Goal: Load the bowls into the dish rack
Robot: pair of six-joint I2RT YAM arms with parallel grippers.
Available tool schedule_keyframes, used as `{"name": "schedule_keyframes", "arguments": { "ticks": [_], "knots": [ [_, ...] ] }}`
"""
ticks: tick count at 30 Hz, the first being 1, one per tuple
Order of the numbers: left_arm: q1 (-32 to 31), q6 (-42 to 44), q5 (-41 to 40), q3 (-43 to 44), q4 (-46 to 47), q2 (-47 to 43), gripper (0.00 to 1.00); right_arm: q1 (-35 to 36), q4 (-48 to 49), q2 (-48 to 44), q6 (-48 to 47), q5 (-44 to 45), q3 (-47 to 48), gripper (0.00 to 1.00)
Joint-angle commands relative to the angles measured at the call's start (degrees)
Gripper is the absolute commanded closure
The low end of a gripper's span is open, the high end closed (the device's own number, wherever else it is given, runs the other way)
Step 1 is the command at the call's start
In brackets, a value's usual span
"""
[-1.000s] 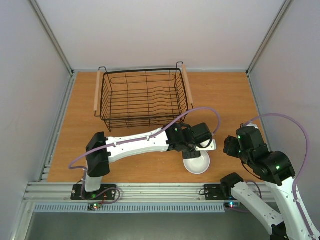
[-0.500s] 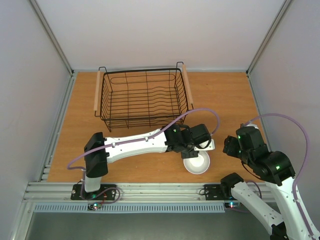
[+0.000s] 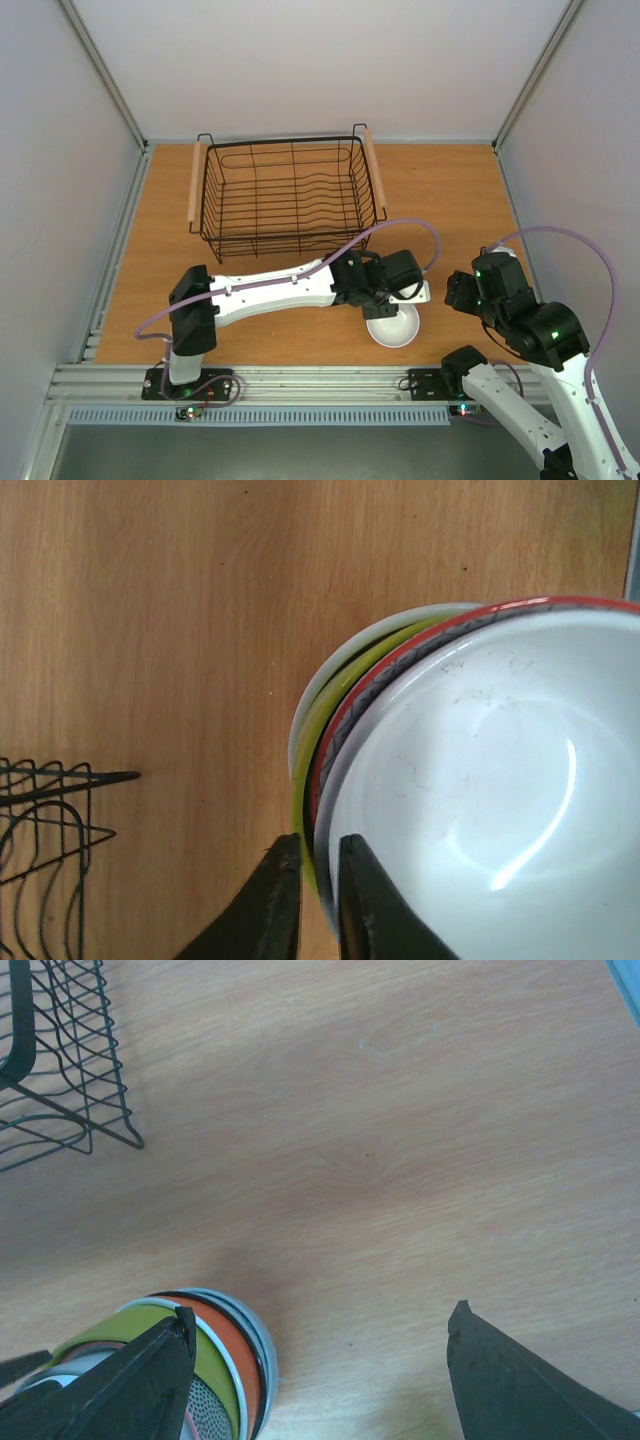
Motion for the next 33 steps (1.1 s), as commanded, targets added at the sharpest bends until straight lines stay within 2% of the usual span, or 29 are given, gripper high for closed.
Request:
{"name": "schedule_keyframes", "arguments": {
  "ticks": [1,5,7,8,12,13,26,33],
  "knots": [
    [-0.1,0.3,0.7,0.1,-0.1,1.4,0.84,0.2,0.7,-0.5,-0.4,-0.1,-0.3,0.30],
    [-0.2,0.3,0.9,0.3,-0.3,1.7,0.69,0.2,0.7,-0.5,-0.4,-0.1,-0.3,0.29],
    [-0.1,0.3,1.0,0.3,-0.3,1.8,0.64,0.2,0.7,-0.5,-0.4,-0.2,-0.3,0.30],
    [-0.2,0.3,1.0,0.3,-0.4,1.8,0.66,0.2,0.7,-0.6,-0.4,-0.2,-0.4,0.29],
    [-0.2,0.3,0.8,0.3,-0.5,1.9,0.97,0.2,0.8,-0.5,-0.4,-0.1,-0.4,0.29],
    [-0.2,0.3,0.7,0.3,-0.5,1.9,0.99,0.2,0.7,-0.5,-0.4,-0.1,-0.4,0.29],
    [-0.3,1.0,-1.0,2.5,-2.6,0.2,1.00,0.2,0.9,-1.1,-0.7,-0.5,-0.3,0.28],
    [-0.2,2.7,-3.9,4.2,-2.7,-3.4,1.00,0.2,1.7,-3.9,-1.6,-1.3,0.0,0.08]
  ]
}}
